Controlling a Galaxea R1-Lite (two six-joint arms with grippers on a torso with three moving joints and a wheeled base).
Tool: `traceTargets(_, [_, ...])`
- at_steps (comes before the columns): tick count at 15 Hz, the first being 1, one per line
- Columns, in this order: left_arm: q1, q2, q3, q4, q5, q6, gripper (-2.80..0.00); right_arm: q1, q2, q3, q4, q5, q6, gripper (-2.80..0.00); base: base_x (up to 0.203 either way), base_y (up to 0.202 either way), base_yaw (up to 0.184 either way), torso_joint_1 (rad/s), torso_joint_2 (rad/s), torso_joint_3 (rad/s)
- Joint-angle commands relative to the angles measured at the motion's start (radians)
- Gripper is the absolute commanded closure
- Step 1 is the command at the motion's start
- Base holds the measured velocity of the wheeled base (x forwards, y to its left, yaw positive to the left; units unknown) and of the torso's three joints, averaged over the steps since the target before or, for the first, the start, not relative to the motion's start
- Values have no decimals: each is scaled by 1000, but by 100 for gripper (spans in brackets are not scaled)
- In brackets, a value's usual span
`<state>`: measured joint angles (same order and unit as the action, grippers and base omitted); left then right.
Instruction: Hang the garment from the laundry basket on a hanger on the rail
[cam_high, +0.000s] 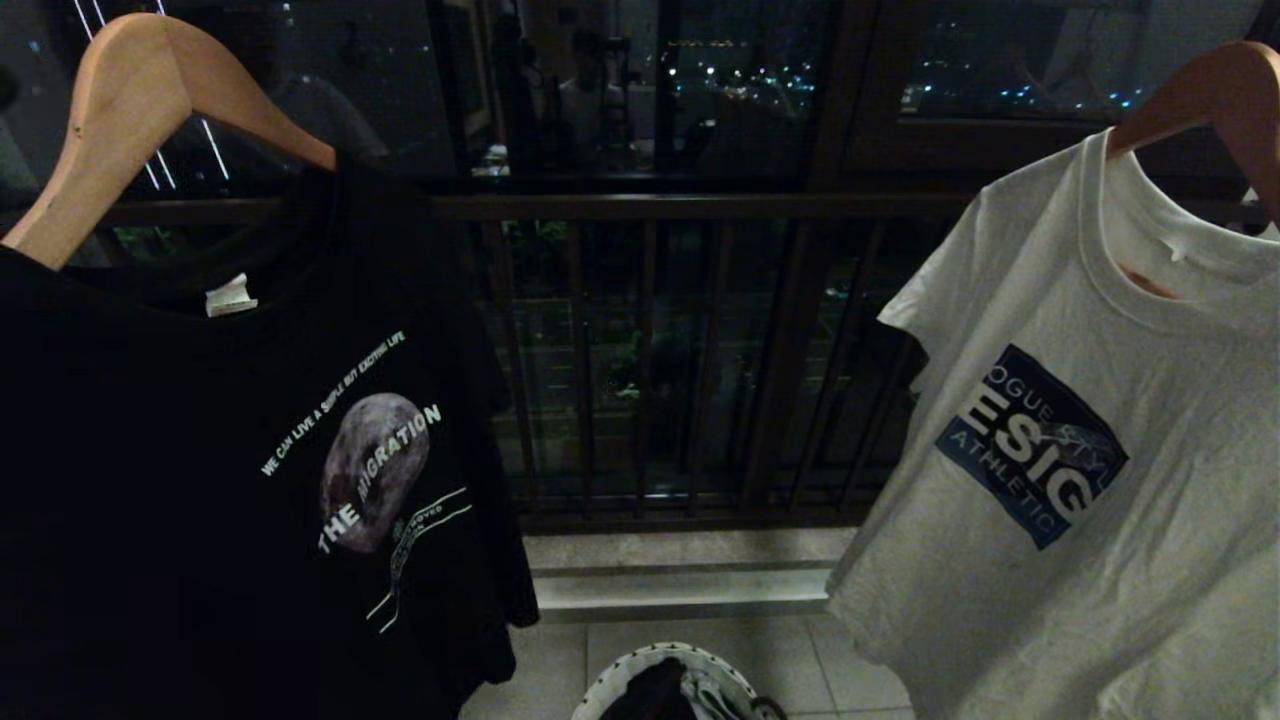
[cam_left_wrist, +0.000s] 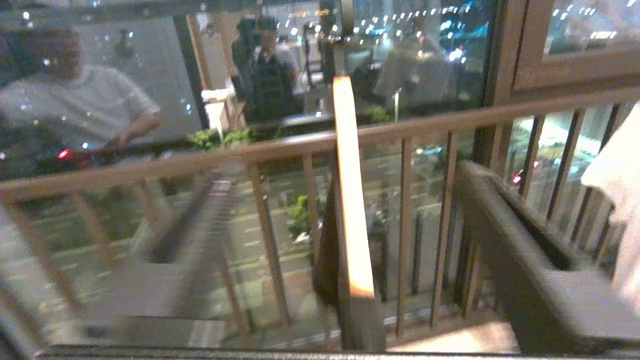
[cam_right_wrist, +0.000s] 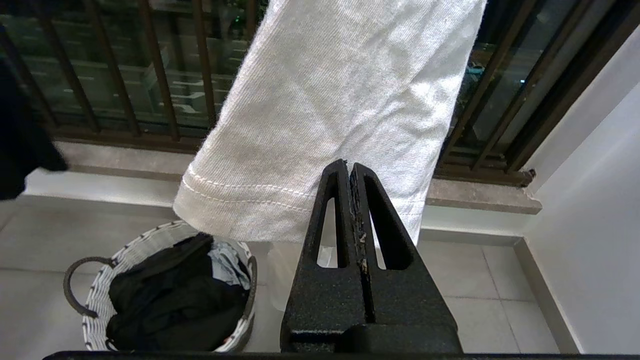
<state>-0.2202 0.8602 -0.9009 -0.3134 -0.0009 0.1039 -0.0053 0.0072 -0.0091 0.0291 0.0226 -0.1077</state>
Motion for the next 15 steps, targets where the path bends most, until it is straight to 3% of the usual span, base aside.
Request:
traceTargets(1, [0,-101,11,39,4,4,0,-1,2,0,0,0,-1,0,0,0,0,0,0,0])
traceTargets(9, [7,-428,60,450,116,-18,0,-1,-6,0,0,0,-1,0,0,0,0,0,0,0])
traceTargets(11, [72,-501,109,520,174,-44,0,-1,-6,0,-1,0,-1,0,0,0,0,0,0,0])
traceTargets(13, [151,-574,194,534,186,-59,0,-1,-6,0,-2,0,-1,0,0,0,0,0,0,0])
traceTargets(15, [181,-627,268,536,187,-65,0,1,-6,0,-2,0,2,0,0,0,0,0,0,0])
